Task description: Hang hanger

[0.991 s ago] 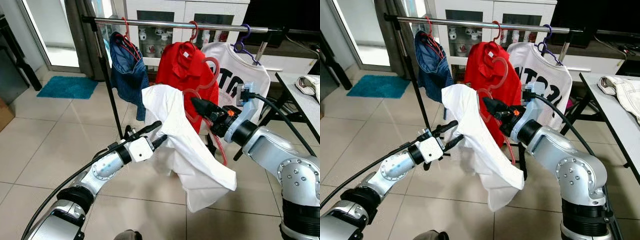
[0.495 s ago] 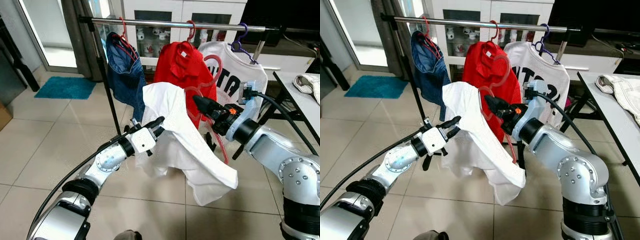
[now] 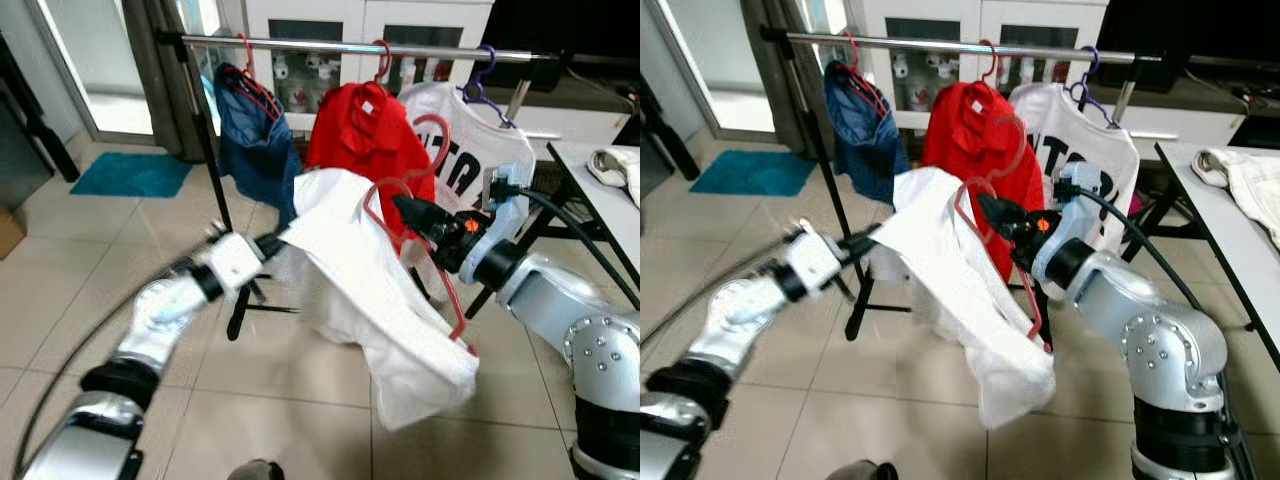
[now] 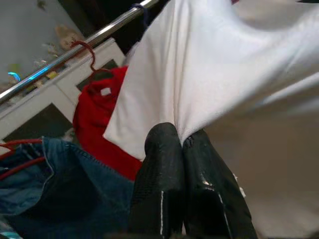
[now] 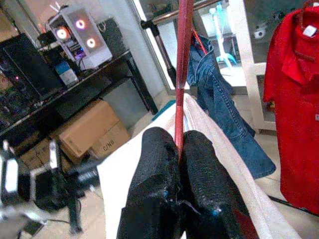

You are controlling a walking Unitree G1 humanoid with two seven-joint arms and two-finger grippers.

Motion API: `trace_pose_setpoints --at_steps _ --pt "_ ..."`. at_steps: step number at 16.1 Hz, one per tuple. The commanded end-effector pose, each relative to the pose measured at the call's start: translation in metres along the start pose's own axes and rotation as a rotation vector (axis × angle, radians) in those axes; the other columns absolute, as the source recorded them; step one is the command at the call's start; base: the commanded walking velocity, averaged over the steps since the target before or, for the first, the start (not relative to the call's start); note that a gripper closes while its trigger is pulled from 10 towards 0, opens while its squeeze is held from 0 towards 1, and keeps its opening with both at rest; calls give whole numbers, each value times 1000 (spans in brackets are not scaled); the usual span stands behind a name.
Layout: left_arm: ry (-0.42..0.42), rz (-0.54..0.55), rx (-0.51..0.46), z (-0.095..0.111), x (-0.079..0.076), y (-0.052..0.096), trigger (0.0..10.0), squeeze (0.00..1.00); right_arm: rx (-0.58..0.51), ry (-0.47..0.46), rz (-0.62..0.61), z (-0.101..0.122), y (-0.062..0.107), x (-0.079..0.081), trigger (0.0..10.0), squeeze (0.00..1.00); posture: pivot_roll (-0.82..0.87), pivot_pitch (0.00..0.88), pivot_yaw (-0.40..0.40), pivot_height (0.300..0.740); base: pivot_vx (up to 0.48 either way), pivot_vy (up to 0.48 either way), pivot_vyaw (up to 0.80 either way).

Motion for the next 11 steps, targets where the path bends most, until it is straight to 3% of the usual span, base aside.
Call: trace_pose_setpoints --at_steps 1,3,4,6,8,11 --pt "8 -33 25 2 7 4 0 0 -16 51 6 4 3 1 10000 0 -155 0 29 740 0 0 0" --pt "-18 -129 64 17 28 5 0 0 45 163 59 -4 9 3 10000 0 -149 0 32 740 0 0 0" --pt "-37 -219 123 24 38 5 0 0 52 219 143 -4 17 11 10000 0 -150 0 37 740 0 0 0" --pt "-37 -310 175 34 50 6 0 0 89 260 267 -9 28 22 10000 0 -148 0 44 740 0 0 0" --pt "-63 -401 228 46 62 6 0 0 199 307 375 -25 42 29 10000 0 -145 0 49 740 0 0 0" --pt "-79 -465 234 64 73 -5 0 0 278 363 386 -38 47 25 10000 0 -144 0 58 740 0 0 0"
Point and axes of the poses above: a point about 5 cm out from each wrist's last joint towards the gripper, its own y axis pointing back from the gripper into the wrist, its own z axis along the axis of the wrist's last joint, x = y × z, the point moved 2 cm from there along -y, pointing out of the wrist towards the gripper, and after that the axes turned 6 degrees about y, right-handed, at the moved point
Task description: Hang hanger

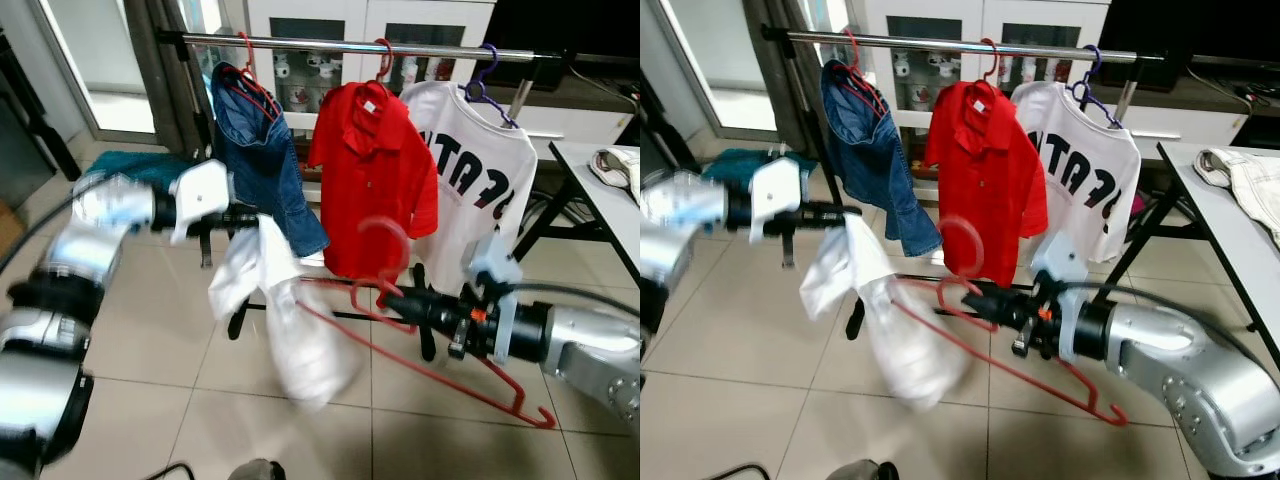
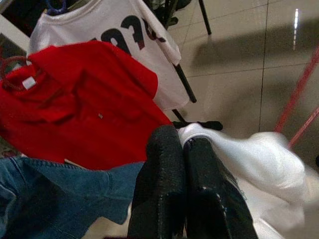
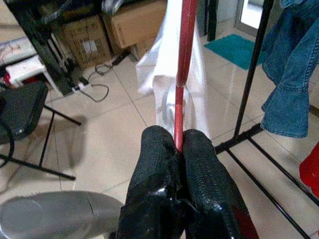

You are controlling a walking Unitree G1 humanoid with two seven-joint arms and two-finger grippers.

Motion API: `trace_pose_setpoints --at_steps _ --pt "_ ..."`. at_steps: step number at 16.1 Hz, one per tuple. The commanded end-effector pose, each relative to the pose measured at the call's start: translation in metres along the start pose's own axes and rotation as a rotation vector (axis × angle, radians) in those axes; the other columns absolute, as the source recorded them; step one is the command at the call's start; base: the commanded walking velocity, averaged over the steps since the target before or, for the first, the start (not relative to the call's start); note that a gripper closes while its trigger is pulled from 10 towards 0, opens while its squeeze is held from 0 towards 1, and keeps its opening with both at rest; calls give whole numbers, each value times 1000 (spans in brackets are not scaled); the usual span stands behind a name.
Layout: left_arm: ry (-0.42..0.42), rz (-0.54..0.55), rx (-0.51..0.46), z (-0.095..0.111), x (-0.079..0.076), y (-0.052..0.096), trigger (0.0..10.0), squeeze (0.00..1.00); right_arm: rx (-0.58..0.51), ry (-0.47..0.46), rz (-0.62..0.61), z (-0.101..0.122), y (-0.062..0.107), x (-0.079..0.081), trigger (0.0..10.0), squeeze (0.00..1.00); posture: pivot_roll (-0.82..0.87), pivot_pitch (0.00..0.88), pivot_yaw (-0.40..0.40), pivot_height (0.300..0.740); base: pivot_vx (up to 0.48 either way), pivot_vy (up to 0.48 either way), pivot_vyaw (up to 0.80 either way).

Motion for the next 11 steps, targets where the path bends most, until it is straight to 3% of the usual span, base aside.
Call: trace_pose_setpoints --at_steps 1,3,6,8,11 --pt "-10 -10 -10 8 4 -1 0 0 -32 31 13 6 -1 2 10000 0 -144 0 58 740 0 0 0" --pt "13 -51 -37 13 1 -11 0 0 -107 19 -7 12 -4 3 10000 0 -153 0 73 740 0 0 0" --pt "36 -65 -58 14 -1 -14 0 0 -184 -24 -22 15 -5 5 10000 0 -157 0 79 740 0 0 0" --pt "35 -68 -41 12 0 -12 0 0 -223 -71 -108 12 -5 -3 10000 0 -153 0 76 740 0 0 0" --pt "16 -33 14 9 7 -3 0 0 -146 -103 -254 -7 -6 -16 10000 0 -148 0 77 740 0 0 0"
Point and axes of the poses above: a point about 5 cm out from each wrist's last joint towards the gripper, its own y axis pointing back from the gripper into the wrist, its own z axis along the axis of the wrist's last joint, x = y × z, the point moved 2 cm from there along -y, pointing out of the wrist towards the gripper, and after that the axes turned 6 degrees about y, right-handed, at the moved point
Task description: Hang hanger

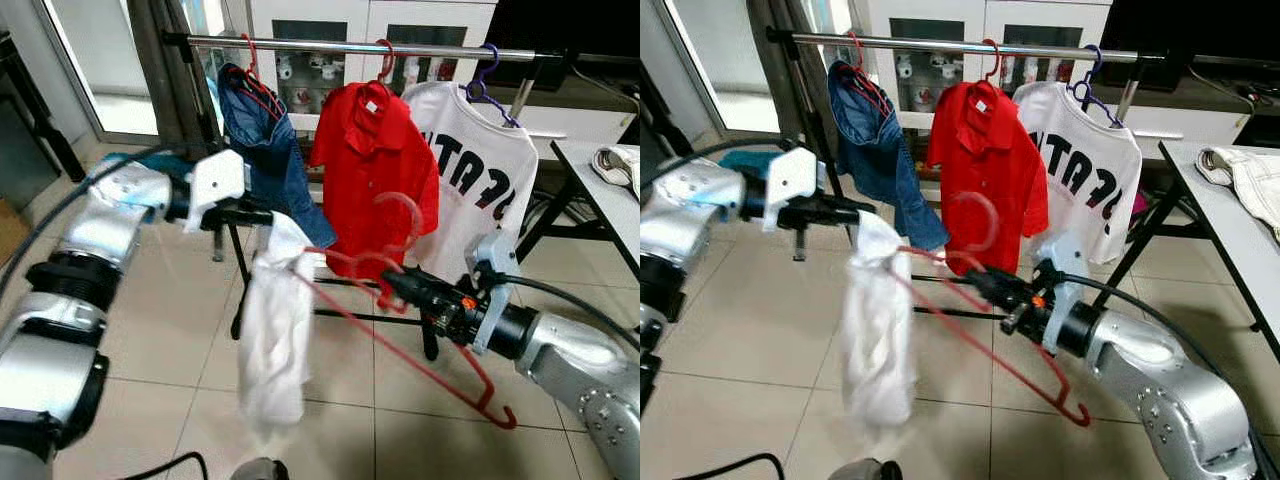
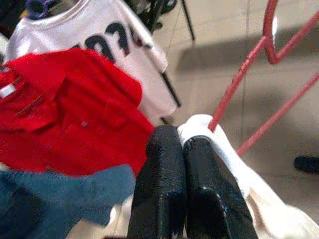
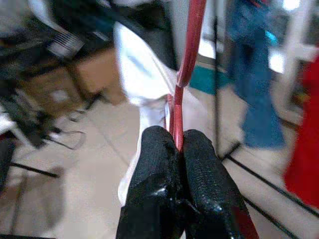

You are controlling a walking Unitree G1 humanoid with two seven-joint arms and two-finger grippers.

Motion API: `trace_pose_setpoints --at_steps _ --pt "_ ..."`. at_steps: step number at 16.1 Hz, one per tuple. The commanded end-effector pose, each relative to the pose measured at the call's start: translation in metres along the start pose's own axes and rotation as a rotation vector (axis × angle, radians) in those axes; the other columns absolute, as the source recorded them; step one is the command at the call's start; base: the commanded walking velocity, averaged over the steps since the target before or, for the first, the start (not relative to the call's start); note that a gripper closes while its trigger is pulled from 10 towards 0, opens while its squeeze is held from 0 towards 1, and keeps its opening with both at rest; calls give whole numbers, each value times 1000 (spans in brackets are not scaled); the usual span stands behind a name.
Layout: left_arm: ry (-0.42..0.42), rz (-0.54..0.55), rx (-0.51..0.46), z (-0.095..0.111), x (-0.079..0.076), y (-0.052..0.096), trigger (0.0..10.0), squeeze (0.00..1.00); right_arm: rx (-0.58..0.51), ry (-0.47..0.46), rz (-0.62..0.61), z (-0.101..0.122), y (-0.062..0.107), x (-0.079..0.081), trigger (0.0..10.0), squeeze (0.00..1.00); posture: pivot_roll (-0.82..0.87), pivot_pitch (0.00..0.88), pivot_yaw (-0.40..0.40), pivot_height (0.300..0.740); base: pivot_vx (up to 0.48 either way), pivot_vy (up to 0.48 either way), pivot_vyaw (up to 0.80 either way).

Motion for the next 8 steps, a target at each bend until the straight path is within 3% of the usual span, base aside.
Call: trace_pose_setpoints --at_steps 1,5,8 --pt "-23 52 28 5 10 10 0 0 66 41 -54 -15 0 -2 10000 0 -144 0 82 740 0 0 0" --pt "-18 101 48 12 20 18 0 0 91 30 -154 -25 -17 -7 10000 0 -124 0 93 740 0 0 0" --pt "-31 103 41 16 23 19 0 0 66 21 -129 -23 -24 -3 10000 0 -116 0 107 740 0 0 0"
Point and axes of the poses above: a point about 5 cm out from each wrist's last joint towards the gripper, its own y axis pointing back from the gripper into the wrist, its own z axis along the axis of the wrist's last joint, x = y × z, the point moved 2 cm from there along -y, pointing out of the wrist towards the gripper, and after that the axes turned 6 degrees about y, right-handed, at the moved point
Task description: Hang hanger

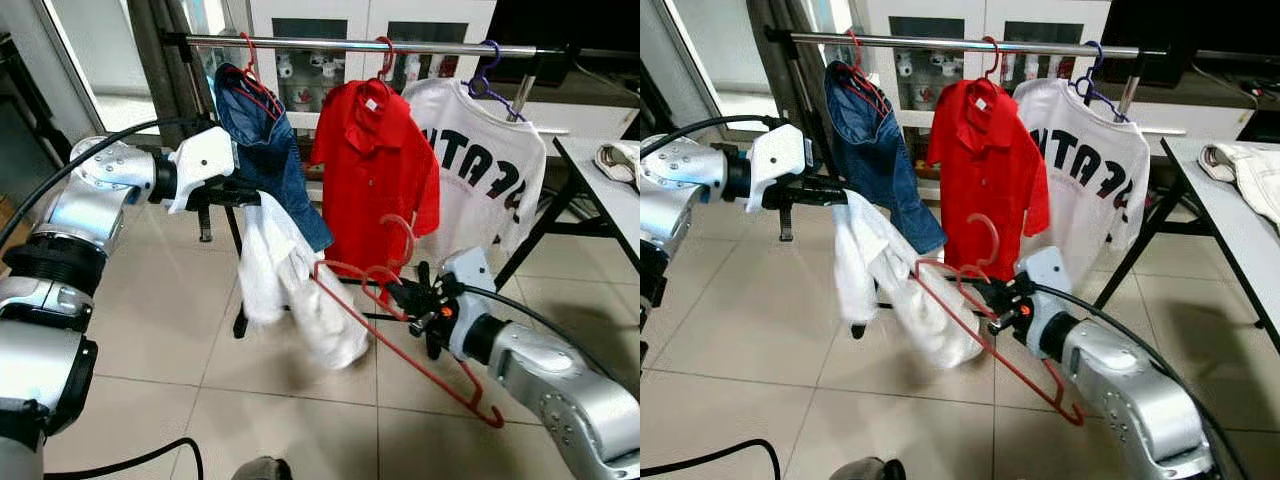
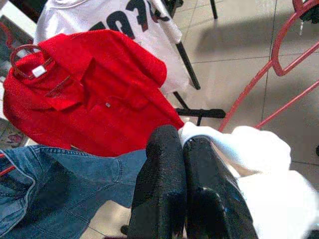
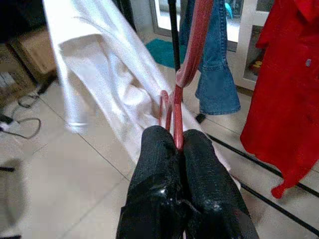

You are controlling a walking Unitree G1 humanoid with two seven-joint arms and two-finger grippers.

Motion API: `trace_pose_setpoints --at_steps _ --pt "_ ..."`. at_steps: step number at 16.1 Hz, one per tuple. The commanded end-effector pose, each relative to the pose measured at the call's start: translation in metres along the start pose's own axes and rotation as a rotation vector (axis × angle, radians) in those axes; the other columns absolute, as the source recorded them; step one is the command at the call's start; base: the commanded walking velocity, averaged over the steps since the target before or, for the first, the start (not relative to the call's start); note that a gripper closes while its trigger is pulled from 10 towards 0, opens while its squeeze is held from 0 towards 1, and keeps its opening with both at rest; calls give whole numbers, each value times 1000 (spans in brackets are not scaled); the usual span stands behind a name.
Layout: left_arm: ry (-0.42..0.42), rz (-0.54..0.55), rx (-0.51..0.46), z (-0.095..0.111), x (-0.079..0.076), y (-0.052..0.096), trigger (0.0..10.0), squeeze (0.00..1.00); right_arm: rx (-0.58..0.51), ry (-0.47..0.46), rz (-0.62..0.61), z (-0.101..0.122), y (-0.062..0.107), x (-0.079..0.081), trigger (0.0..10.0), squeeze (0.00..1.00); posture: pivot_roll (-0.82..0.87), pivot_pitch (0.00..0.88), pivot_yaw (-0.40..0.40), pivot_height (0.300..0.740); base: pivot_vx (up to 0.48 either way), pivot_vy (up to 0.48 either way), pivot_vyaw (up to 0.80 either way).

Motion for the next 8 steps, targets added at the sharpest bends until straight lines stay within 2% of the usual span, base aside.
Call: trace_pose_setpoints --at_steps 1,4,5,8 --pt "-40 27 -31 12 9 8 0 0 -42 13 42 7 -2 5 10000 0 -114 0 113 740 0 0 0" --pt "-41 4 -66 18 9 8 0 0 -34 52 117 3 -5 13 10000 0 -112 0 120 740 0 0 0" --pt "-28 0 -97 24 11 8 0 0 59 111 127 -9 -14 10 10000 0 -115 0 127 740 0 0 0" --pt "-15 -15 -138 31 12 8 0 0 183 157 93 -23 -32 0 10000 0 -115 0 133 740 0 0 0"
Point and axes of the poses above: a point about 5 cm out from each wrist's last joint towards the gripper, its own y axis pointing back from the gripper into the wrist, its own z axis along the axis of the wrist's last joint, x = y × z, the point moved 2 cm from there along -y, pointing out of the wrist towards the gripper, and after that the axes turned 6 degrees about y, right-handed, at the moved point
